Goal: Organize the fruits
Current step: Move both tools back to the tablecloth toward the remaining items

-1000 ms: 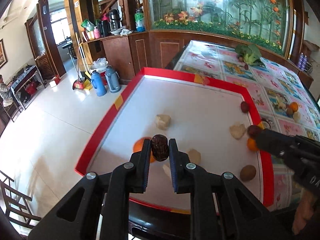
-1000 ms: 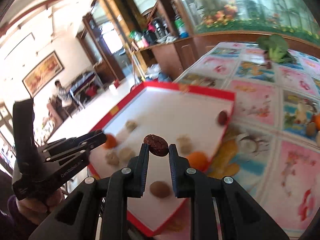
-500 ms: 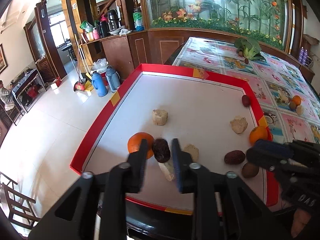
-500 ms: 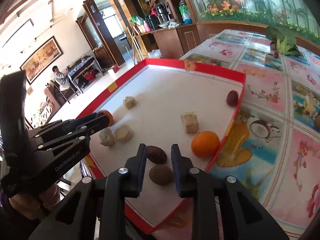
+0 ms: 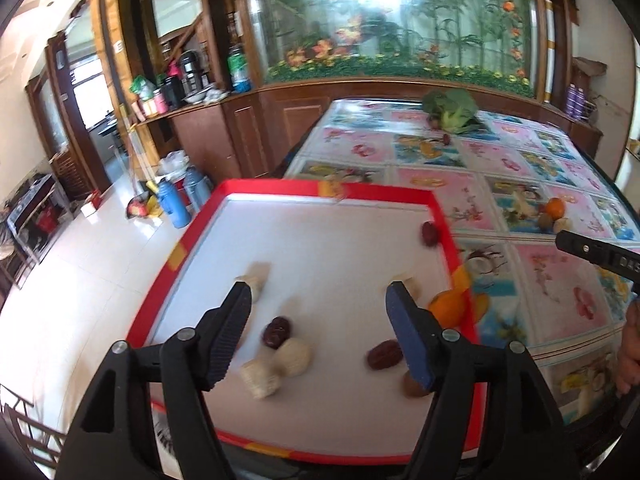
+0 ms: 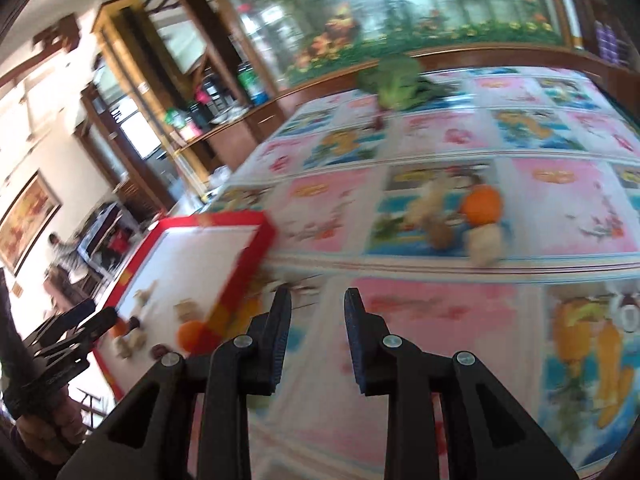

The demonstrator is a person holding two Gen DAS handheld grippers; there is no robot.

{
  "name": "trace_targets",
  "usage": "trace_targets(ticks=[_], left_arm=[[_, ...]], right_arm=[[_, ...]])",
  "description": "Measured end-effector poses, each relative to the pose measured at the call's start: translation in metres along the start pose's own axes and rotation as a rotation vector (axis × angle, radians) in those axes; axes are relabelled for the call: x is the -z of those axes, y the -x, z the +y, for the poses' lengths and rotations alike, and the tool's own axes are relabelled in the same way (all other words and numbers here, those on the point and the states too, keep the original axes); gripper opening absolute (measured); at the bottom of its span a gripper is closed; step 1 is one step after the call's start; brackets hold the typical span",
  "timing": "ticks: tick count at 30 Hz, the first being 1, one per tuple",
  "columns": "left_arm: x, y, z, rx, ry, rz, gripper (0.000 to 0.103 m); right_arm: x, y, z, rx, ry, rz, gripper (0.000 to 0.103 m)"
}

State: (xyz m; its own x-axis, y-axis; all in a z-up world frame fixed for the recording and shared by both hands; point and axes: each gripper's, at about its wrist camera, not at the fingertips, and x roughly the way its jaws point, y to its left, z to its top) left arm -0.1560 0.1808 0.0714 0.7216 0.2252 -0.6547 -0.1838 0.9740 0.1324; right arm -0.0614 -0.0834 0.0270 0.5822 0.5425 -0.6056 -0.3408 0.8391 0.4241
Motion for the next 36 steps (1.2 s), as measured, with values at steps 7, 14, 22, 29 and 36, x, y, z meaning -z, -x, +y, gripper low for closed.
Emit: trace_targets(ticks=[7,14,22,29,36], left_arm=[[-0.025,-0.004,-0.054,0.136,-0.069,0.017,0.074],[-0.01,-0.012,-0.089,0.218,-0.093,0.07,0.074],[-0.004,-0.01,-0.102,0.245,-0.128,0.085,0.074],[-0.018,-0.014,-0.114,0.231,-0.177,0.07,0.074],[-0.039,-0.039,-0.133,0.258,-0.188,0.111,0.074]], right_arm=[[-0.011,0.012,-0.048,0.133,-0.052,-0.015,0.035],[-0.015,0.009,-0.065,0.174,-0.078,-0.024,0.037],[-0.018,0.004,-0.066,0.197,-0.038,-0.02,0.037],[-0.026,-0.021,-0.061,0.228,0.043,0.042,0.037],[-0.033,-0.03,-0.067,0.225,0.031,0.065,0.035]])
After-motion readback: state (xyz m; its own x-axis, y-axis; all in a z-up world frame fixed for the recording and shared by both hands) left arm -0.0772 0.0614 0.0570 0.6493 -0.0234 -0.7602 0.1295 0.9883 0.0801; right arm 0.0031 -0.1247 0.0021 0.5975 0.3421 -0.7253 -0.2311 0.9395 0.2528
